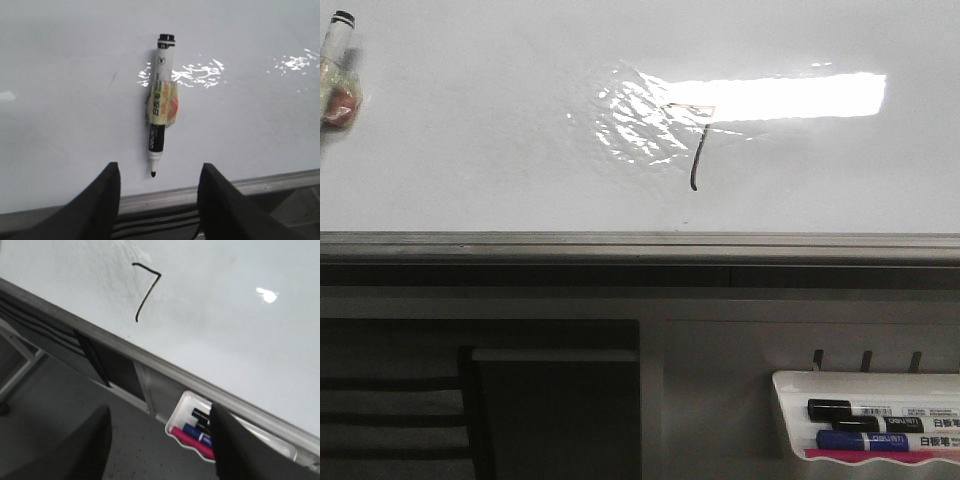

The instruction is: Write number 7 on whiteboard

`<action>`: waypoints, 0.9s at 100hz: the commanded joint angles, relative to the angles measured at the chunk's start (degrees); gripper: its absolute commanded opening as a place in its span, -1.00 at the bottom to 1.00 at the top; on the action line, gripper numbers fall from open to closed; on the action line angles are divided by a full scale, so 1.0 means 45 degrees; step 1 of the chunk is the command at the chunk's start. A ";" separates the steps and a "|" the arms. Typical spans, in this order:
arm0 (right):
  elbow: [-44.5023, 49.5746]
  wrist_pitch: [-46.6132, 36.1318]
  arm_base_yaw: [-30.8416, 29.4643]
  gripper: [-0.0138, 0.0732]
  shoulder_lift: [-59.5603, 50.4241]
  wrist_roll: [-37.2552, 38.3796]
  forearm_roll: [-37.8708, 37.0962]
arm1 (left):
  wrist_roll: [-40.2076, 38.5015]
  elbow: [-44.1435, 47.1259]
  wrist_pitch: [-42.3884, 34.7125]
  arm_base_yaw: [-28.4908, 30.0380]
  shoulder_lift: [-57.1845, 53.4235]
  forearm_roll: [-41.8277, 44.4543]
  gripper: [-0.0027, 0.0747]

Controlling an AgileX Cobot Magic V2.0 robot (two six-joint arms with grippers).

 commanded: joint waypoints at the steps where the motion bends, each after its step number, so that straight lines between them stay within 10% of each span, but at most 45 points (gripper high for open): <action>1: 0.0334 -0.1999 -0.0101 -0.06 -0.0665 -0.0060 0.0232 | 0.0004 0.0297 -0.1259 0.0033 -0.0943 0.0032 -0.10; 22: 0.1203 -0.2458 -0.0101 -0.84 -0.1283 -0.0373 0.0005 | 0.0026 0.1464 -0.2337 0.0033 -0.1953 0.0162 -0.71; 30: 0.1298 -0.2485 -0.0101 -0.85 -0.1304 -0.0373 0.0005 | 0.0026 0.1490 -0.2404 0.0033 -0.1953 0.0748 -0.99; 90: 0.1422 -0.2134 -0.0101 -0.85 -0.1304 -0.0373 0.0005 | 0.0026 0.1498 -0.2587 0.0033 -0.1930 0.1234 -0.98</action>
